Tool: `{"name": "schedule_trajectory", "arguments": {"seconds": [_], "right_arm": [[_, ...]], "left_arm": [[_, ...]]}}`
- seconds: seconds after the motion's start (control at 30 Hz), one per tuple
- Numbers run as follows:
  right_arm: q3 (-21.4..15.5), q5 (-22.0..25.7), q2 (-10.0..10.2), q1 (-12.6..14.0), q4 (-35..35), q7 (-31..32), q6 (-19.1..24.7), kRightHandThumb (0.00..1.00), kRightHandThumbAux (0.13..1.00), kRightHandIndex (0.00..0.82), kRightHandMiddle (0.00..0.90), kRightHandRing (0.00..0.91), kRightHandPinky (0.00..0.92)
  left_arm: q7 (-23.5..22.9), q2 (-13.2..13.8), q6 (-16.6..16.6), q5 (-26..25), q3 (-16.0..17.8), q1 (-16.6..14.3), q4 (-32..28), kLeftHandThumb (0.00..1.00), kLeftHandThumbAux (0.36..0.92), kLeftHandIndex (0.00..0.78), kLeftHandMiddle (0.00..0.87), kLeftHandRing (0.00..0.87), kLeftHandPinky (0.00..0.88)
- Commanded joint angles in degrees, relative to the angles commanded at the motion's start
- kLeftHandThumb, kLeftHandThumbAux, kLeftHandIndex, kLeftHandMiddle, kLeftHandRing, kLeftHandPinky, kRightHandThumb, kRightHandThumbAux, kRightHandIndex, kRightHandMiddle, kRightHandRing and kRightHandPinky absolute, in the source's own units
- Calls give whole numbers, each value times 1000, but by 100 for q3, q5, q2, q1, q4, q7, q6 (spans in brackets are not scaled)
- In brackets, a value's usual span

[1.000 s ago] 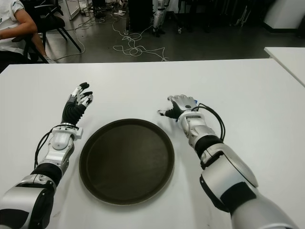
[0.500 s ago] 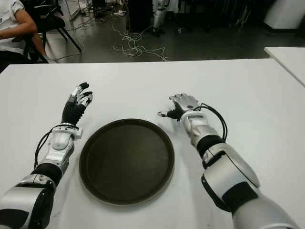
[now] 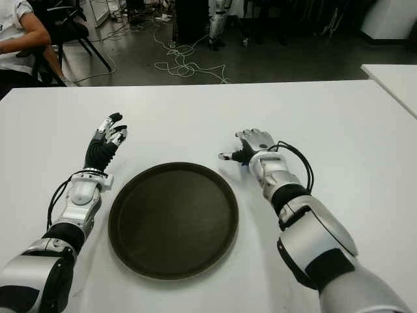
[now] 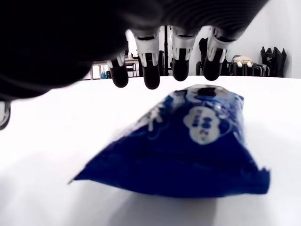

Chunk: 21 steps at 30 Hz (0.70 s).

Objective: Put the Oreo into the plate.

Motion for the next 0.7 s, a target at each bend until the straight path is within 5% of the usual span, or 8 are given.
{"name": "schedule_trajectory", "arguments": {"seconds": [0.23,0.7], "right_arm": [[30,-26,-77,-65,-224,13,111,134,222,0,0,0,0],[10,-342,-553,317,-2156,150,863,108,215,0,0,0,0]], "left_arm": [[-29,2,22,-12,11,-17,16,686,490,64,117,145,215],[-3,14,-29,10,16,-49,107,631,468,72,114,141,209]]}}
